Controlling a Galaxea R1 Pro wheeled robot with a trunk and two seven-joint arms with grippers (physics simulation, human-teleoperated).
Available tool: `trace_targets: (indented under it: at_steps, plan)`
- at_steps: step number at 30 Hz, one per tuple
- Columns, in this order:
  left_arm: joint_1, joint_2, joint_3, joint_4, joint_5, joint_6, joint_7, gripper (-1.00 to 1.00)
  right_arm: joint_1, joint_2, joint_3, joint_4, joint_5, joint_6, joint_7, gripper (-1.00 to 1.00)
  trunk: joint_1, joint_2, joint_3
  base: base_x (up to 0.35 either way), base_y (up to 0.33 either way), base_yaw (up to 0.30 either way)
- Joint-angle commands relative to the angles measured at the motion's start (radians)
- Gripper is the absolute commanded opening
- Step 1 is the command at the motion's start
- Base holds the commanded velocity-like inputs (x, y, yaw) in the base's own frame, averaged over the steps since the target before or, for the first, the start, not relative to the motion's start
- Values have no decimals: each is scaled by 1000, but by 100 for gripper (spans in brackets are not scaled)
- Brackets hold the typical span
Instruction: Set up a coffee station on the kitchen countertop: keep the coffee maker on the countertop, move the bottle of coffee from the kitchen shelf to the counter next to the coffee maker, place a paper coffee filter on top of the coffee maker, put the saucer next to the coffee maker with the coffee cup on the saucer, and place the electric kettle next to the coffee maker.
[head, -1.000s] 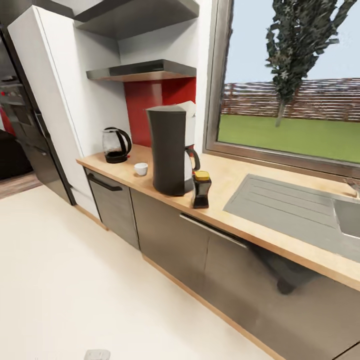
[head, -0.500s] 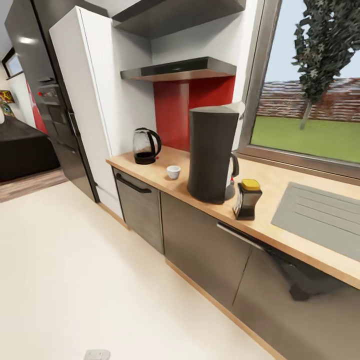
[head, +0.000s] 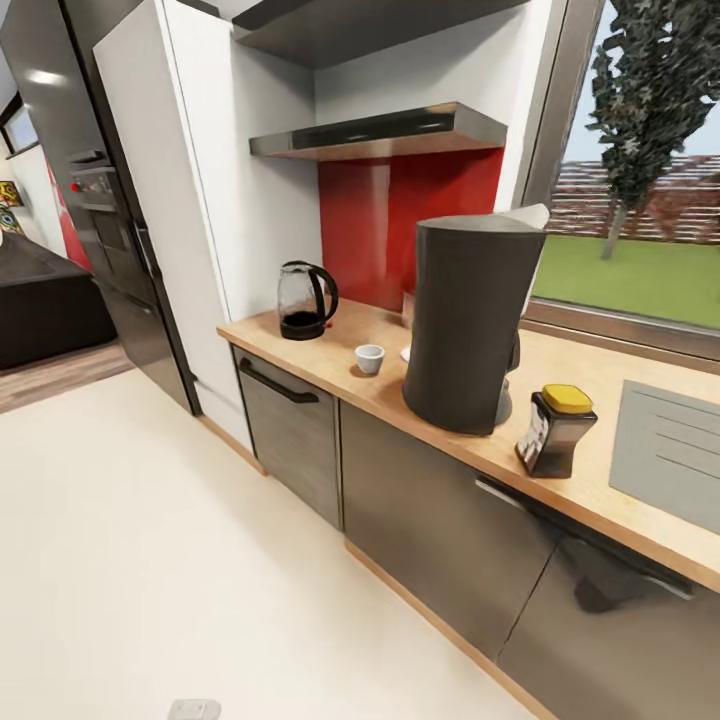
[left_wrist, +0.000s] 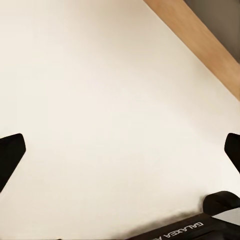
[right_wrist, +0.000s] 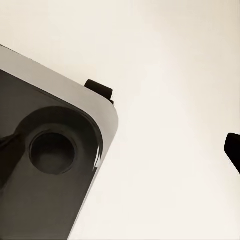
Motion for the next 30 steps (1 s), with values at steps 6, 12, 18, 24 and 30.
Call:
trace_targets:
  at_steps: [6, 12, 18, 24, 30]
  plan:
    - [-1, 0, -8, 1, 7, -5, -2, 100, -1, 0, -4, 1, 10, -2, 0, 100, 0, 0, -1, 104, 97, -225]
    - [-1, 1, -8, 1, 7, -5, -2, 100, -1, 0, -4, 1, 10, -2, 0, 100, 0, 0, -1, 19, 19, -267]
    - [25, 76, -6, 2, 13, -7, 15, 100, -1, 0, -3, 1, 11, -2, 0, 100, 0, 0, -1, 2, 2, -89]
    - [67, 112, -5, 1, 73, -8, 13, 100, -1, 0, -3, 1, 11, -1, -1, 100, 0, 0, -1, 0, 0, -9]
    - [82, 120, -7, 1, 100, -8, 13, 100, -1, 1, -2, 1, 11, -3, -3, 100, 0, 0, -1, 0, 0, 93]
